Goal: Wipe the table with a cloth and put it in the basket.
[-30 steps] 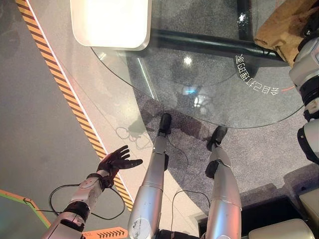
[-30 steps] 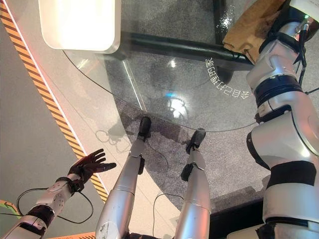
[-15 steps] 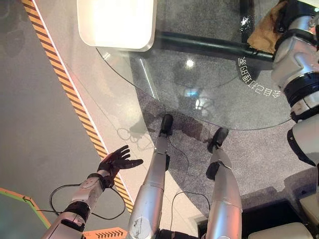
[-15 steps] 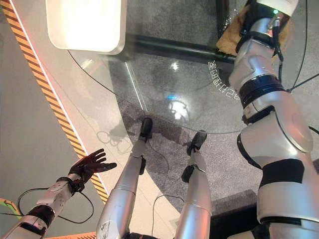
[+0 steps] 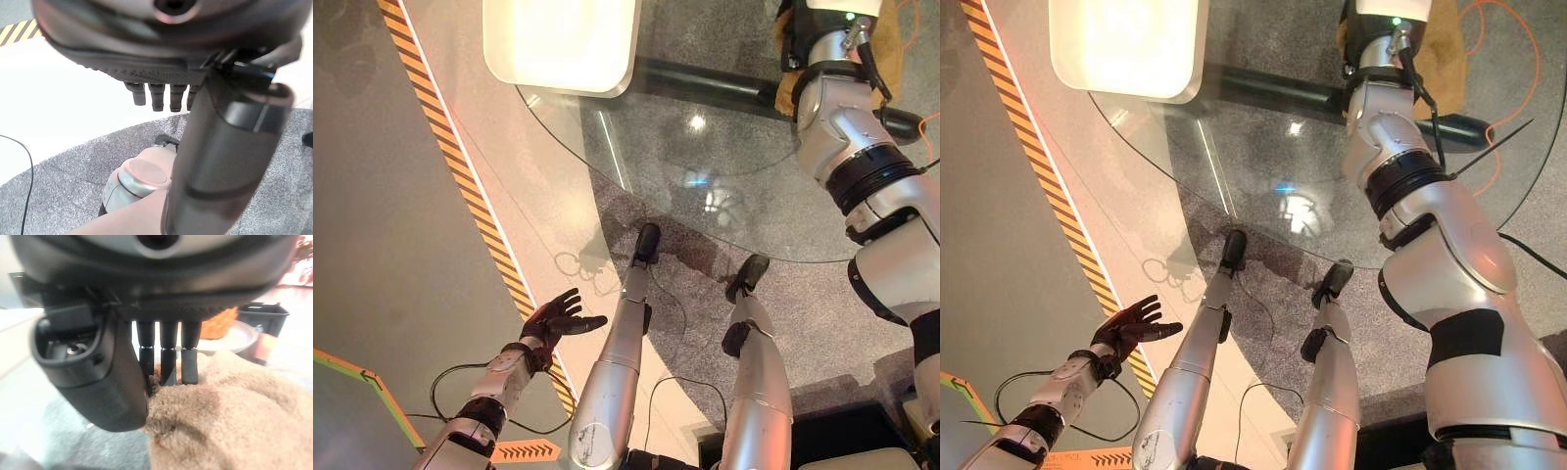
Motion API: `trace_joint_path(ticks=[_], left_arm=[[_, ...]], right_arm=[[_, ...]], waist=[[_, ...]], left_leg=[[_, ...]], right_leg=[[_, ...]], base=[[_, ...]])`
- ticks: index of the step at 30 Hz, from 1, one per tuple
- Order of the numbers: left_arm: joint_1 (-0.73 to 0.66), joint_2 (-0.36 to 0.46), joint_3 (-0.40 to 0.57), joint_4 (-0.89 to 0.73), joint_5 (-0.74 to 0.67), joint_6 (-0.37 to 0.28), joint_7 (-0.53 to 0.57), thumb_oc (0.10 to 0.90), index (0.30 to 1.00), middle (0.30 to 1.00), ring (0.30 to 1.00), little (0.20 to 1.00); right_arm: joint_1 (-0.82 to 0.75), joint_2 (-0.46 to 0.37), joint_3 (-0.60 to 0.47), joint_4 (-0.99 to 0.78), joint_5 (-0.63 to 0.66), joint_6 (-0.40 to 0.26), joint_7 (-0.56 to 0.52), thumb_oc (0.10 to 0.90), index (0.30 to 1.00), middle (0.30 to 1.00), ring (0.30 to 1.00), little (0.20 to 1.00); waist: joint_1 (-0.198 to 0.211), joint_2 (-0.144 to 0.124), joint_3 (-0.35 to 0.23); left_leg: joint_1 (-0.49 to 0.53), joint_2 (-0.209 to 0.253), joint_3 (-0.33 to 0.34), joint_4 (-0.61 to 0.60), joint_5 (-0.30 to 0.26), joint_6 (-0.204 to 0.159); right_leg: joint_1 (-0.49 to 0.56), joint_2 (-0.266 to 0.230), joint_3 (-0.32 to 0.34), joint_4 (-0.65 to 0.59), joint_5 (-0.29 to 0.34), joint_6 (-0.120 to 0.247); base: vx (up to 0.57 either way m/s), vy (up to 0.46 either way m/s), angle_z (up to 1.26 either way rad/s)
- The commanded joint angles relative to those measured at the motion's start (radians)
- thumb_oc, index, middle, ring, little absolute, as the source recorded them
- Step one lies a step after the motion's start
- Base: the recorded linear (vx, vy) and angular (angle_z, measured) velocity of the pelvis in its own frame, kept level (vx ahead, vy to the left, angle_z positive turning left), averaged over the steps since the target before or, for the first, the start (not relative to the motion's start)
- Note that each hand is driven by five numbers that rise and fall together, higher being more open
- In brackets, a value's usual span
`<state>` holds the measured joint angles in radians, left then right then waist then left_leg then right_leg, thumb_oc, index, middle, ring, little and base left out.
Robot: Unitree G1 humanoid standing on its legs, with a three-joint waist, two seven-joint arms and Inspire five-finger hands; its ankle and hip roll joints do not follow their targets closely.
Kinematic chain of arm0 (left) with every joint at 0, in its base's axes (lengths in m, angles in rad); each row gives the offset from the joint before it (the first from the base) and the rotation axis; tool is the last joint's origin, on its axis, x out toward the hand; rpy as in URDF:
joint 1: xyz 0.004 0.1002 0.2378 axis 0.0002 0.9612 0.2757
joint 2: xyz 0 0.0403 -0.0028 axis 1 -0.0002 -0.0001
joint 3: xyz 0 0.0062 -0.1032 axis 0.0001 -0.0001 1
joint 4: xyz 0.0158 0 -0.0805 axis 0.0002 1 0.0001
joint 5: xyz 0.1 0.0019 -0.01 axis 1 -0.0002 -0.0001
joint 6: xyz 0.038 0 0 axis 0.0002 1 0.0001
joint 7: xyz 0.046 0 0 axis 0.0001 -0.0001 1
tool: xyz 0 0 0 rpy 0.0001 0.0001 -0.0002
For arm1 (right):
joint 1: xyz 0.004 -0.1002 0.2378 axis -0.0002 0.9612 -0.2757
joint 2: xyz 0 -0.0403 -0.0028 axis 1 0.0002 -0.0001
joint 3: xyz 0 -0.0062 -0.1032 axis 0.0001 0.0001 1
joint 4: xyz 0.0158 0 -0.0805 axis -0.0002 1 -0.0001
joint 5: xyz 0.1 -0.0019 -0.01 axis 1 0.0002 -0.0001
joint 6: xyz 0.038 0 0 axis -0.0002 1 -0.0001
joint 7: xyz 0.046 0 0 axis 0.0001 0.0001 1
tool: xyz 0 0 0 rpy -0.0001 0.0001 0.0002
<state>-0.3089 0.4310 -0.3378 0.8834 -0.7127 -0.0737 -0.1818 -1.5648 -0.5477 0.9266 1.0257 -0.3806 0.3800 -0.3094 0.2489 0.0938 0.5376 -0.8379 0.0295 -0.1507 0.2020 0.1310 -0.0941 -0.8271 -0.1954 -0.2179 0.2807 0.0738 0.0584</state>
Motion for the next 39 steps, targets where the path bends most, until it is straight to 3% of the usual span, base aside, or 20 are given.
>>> trace_joint_path(ticks=[1,26,35,39], left_arm=[[0.065,0.029,-0.026,-0.002,0.028,-0.010,0.021,0.800,0.900,0.900,0.900,0.900],[0.067,0.018,-0.011,-0.025,0.057,0.001,0.043,0.800,0.900,0.900,0.900,0.900],[0.052,0.020,-0.006,-0.019,0.056,0.007,0.047,0.800,0.900,0.900,0.900,0.900],[0.040,0.030,-0.006,-0.013,0.044,0.016,0.040,0.800,0.900,0.900,0.900,0.900]], right_arm=[[-0.034,0.044,0.063,-0.141,-0.081,-0.103,-0.002,0.100,0.300,0.300,0.300,0.200],[0.053,0.171,0.040,-0.412,-0.162,-0.187,0.093,0.100,0.300,0.300,0.300,0.200],[0.059,0.178,0.029,-0.421,-0.167,-0.157,0.093,0.100,0.300,0.300,0.300,0.200],[0.059,0.164,0.031,-0.379,-0.155,-0.108,0.065,0.100,0.300,0.300,0.300,0.200]], waist=[[0.032,0.018,-0.018],[0.037,0.007,-0.018],[0.032,0.003,-0.018],[0.029,0.003,-0.018]], left_leg=[[-0.012,-0.026,0.048,0.055,-0.057,0.059],[-0.024,-0.033,0.030,0.073,-0.055,0.064],[-0.035,-0.033,0.030,0.083,-0.056,0.067],[-0.036,-0.031,0.031,0.087,-0.058,0.065]], right_leg=[[0.052,-0.026,-0.051,-0.003,-0.035,0.032],[0.047,-0.021,-0.045,0.005,-0.027,0.037],[0.037,-0.019,-0.041,0.008,-0.024,0.039],[0.036,-0.021,-0.040,0.009,-0.022,0.040]], base=[[0.00,0.000,0.00],[0.00,0.000,0.00],[0.00,0.000,0.00],[0.00,0.000,0.00]])
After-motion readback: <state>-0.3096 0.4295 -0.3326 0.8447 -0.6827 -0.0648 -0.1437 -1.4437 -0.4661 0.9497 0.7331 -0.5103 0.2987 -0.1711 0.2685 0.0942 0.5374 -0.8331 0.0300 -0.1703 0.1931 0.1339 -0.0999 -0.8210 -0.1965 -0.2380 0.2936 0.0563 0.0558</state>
